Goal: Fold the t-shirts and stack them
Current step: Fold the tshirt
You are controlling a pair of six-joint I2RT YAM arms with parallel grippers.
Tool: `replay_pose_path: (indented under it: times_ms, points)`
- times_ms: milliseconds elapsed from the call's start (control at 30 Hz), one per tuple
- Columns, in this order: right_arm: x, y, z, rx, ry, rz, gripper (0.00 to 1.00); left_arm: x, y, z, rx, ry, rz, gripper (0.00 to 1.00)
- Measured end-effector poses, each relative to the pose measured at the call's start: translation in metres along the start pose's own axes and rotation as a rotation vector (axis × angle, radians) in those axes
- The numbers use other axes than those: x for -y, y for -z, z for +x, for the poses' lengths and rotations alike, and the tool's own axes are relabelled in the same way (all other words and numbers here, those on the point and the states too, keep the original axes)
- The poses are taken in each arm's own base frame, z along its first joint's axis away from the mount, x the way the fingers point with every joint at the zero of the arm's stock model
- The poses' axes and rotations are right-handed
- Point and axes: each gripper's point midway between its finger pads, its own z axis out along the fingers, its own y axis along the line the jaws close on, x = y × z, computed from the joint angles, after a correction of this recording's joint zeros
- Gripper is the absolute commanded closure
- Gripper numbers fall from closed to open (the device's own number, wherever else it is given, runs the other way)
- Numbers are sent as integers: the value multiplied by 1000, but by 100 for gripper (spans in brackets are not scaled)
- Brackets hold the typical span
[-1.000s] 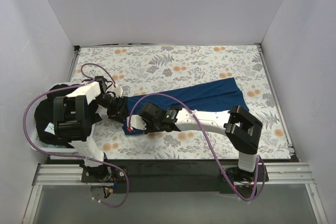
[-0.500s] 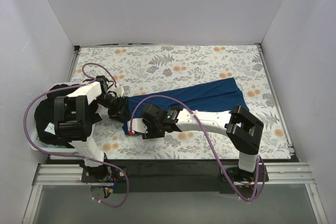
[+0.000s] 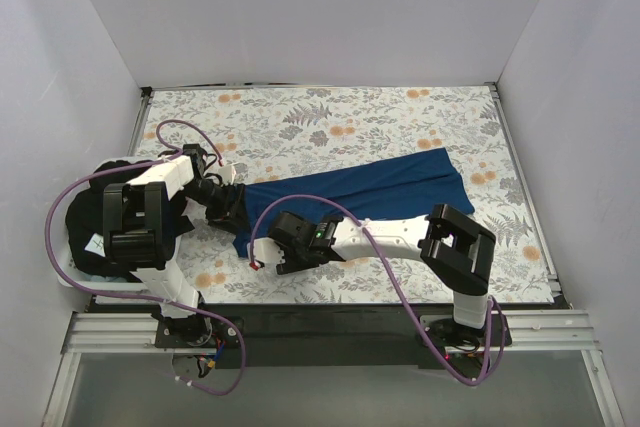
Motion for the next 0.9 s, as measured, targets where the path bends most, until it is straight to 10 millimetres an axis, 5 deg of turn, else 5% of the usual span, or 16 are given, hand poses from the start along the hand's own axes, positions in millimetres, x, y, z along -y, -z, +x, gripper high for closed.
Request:
replay_pose_path:
  times_ms: [133,333,667,900]
  points:
    - [5,0,-1,-3,6,32,52,0,0,0,0,0,0,50]
    - [11,1,-2,-5,7,60,98,0,0,-1,2,1,0,50]
    - [22,15,-7,17,-4,100,99,0,0,-1,3,8,-1,50]
    - [57,33,-17,66,-47,169,99,1,1,-1,6,14,-1,50]
